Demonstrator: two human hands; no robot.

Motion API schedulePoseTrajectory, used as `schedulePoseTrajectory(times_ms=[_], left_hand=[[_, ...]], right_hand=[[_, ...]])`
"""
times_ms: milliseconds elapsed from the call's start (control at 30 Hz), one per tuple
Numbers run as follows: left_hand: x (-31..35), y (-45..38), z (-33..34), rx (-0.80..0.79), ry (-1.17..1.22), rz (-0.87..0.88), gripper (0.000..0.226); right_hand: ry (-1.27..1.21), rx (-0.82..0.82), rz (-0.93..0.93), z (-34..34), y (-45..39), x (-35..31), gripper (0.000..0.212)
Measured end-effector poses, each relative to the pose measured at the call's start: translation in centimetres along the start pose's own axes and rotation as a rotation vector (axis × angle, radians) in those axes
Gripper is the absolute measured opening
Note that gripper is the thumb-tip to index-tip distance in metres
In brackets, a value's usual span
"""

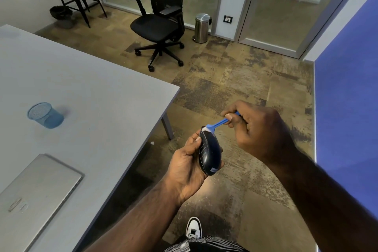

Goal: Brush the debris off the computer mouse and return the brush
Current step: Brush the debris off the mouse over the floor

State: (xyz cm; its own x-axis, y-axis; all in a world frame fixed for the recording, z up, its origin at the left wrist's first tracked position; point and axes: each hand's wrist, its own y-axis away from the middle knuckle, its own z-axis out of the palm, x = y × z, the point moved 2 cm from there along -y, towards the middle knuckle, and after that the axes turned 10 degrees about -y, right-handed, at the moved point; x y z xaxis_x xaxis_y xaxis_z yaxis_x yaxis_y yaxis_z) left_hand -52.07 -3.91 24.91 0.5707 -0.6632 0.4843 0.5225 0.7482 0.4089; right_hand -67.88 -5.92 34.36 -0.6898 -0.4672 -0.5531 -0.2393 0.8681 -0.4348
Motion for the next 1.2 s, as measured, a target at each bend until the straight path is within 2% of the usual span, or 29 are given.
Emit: schedulePoseTrajectory(times_ms=[133,367,533,667,833,1000,1133,1200], left_hand=[[0.2,0.2,0.1,-0.005,-0.006,0.003,0.04],[0.8,-0.2,-0.6,0.086,0.017,-0.003,0.045],[0.8,-0.5,-0.4,0.086,0.011,-0.009,0.049],[1.1,-0.5,-0.4,0.093,0.019,-0.005,0.045],[1.4,-0.2,-0.4,0.091,0.061,-0.007,0.048],[2.1,0.0,-1.2,0.131,0.079,0.012,0.048],[2.5,0.2,-1.5,0.132,0.059,0.021,0.05],[2.9,0.5,-1.5,0.133,0.046,0.044,0.05]], right_hand=[[0.033,0.026,0.084,0.2,0.2,1.9,0.015],[-0.193,0.024,-0.045,-0.4,1.3,0.8,0.018],[-0.133,0.121,0.002,-0.2,0.7,1.3,0.015],[-0.159,0.006,-0.069,0.0,0.7,0.2,0.015],[-0.084,0.1,0.008,0.4,-0.4,1.8,0.015],[-0.158,0.027,-0.061,0.7,-0.9,1.3,0.012],[-0.155,0.087,-0.027,1.1,-2.1,1.4,0.014],[-0.145,0.062,-0.052,1.5,-2.6,1.1,0.015]])
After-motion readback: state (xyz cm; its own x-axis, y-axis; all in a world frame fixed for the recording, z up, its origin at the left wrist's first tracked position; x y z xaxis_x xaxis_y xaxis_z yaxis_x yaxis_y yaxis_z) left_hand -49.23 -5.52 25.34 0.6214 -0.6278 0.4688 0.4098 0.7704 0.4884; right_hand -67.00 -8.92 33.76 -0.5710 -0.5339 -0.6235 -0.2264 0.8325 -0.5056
